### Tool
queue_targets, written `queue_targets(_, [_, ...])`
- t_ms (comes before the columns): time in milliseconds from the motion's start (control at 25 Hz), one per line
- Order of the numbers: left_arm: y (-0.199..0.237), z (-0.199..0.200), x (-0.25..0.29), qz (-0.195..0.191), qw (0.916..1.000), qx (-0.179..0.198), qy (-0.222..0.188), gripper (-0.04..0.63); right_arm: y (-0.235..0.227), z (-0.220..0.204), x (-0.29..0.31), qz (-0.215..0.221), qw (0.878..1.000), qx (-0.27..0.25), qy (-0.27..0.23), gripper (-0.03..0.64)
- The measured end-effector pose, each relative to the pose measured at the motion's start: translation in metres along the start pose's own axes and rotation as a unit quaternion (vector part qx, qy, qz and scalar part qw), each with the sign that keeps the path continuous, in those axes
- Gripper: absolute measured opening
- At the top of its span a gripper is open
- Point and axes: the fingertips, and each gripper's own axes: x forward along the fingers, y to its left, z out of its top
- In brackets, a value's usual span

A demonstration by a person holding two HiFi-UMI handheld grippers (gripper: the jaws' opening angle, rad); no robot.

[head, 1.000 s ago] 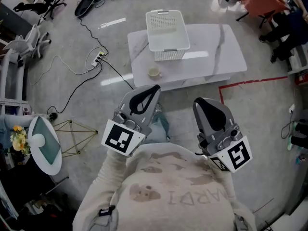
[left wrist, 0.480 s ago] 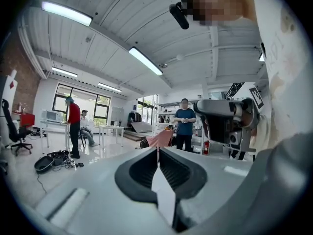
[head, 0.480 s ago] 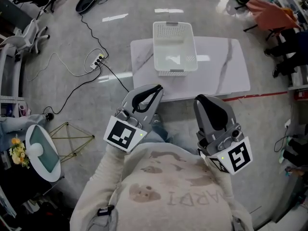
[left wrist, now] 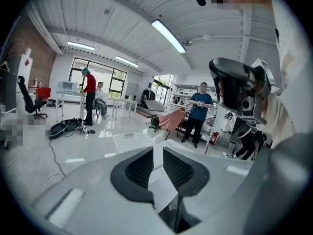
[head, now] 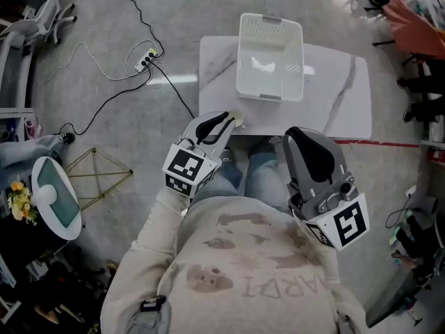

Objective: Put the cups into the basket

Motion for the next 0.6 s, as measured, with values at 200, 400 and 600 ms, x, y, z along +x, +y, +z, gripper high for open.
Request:
queue_targets(200, [0.03,-0.059,0.033,0.029,0.9958,-0.048,0.073,0.077,-0.017,-0.014,0.028,0.044,0.999,0.013,0.015,0.037])
queue_targets(400, [0.051,-0.124,0.067,0.048,0.9842,-0.08,0.15,0.08,-0.036,-0.041,0.049,0.084,0.995,0.026,0.045,0.037])
queue_targets(600, [0.067,-0.187,0.094,0.07,0.9691,-0.069,0.226,0.083,-0.056,-0.071,0.065,0.111,0.991,0.055,0.059,0.038])
